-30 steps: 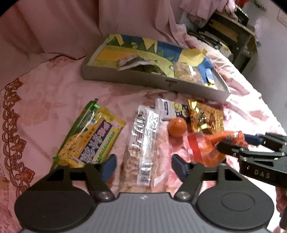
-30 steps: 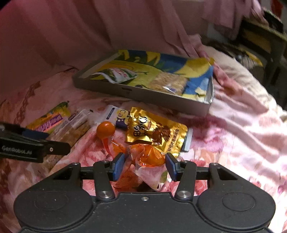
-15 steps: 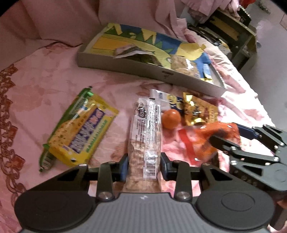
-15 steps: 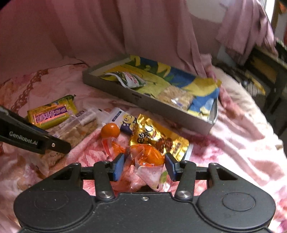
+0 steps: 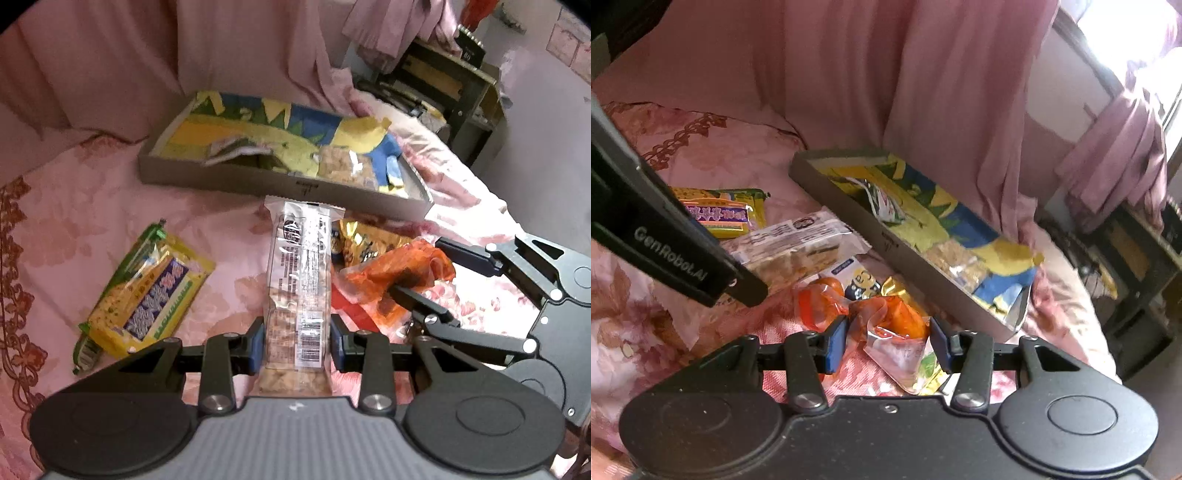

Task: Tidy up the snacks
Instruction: 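Carry the bar and orange snack into the box and release both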

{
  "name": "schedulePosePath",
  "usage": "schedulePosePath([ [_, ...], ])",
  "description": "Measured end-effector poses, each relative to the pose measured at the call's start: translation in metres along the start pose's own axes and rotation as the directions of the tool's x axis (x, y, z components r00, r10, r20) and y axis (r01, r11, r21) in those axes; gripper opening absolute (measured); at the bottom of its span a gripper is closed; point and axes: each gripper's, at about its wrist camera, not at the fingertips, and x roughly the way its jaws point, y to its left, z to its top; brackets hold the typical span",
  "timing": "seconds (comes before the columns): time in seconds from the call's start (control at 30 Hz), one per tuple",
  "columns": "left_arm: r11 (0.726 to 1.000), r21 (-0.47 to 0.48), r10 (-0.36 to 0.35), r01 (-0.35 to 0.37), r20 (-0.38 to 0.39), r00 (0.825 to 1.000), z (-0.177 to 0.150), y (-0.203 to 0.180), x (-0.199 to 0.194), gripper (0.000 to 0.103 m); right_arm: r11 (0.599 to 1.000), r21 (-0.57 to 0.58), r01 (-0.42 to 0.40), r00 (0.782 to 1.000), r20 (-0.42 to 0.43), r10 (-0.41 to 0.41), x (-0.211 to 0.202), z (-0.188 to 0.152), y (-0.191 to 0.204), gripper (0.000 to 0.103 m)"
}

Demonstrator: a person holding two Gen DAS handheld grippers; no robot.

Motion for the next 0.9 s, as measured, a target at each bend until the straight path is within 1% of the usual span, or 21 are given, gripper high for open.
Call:
schedulePosePath([
  [0.13, 1.0, 0.009, -0.007, 0.006, 0.067, 0.998, 0.002, -0.005, -0.01, 0.038, 1.0, -0.009, 0.03, 0.999, 0.042, -0.029, -0.005, 0.003, -0.003, 0.049],
  [0.3, 1.0, 0.011, -0.01, 0.009, 0.147, 0.989, 0.005, -0.008, -0.021, 0.038, 0.996, 0.042, 0.08, 0.992, 0.09, -0.083, -0.01, 0.007, -0.017, 0.049],
  [0.37, 1.0, -0.001, -0.004, 0.005, 0.17, 0.985, 0.01, -0.008, -0.022, 0.038, 0.992, 0.071, 0.108, 0.987, 0.109, -0.115, -0.01, 0.009, -0.025, 0.049],
  [0.43, 0.999, -0.042, -0.009, 0.017, 0.191, 0.982, 0.018, -0.004, -0.022, 0.038, 0.986, 0.108, 0.129, 0.982, 0.125, -0.142, -0.01, 0.011, -0.034, 0.049],
  [0.5, 0.997, -0.069, -0.013, 0.029, 0.226, 0.974, 0.028, -0.003, -0.021, 0.038, 0.977, 0.147, 0.153, 0.976, 0.136, -0.173, -0.007, 0.012, -0.044, 0.049],
  [0.63, 0.995, -0.085, -0.022, 0.051, 0.306, 0.952, 0.056, -0.009, -0.007, 0.038, 0.956, 0.215, 0.198, 0.965, 0.127, -0.228, 0.004, 0.011, -0.065, 0.049],
  [0.77, 0.996, -0.071, -0.026, 0.056, 0.363, 0.932, 0.083, -0.013, 0.012, 0.038, 0.927, 0.301, 0.223, 0.955, 0.125, -0.27, 0.017, 0.012, -0.085, 0.05],
  [0.83, 0.996, -0.064, -0.026, 0.054, 0.379, 0.925, 0.093, -0.014, 0.022, 0.038, 0.91, 0.344, 0.232, 0.949, 0.126, -0.29, 0.025, 0.013, -0.094, 0.05],
  [0.9, 0.996, -0.054, -0.039, 0.065, 0.385, 0.922, 0.098, -0.012, 0.033, 0.038, 0.899, 0.371, 0.232, 0.947, 0.123, -0.295, 0.034, 0.016, -0.101, 0.05],
])
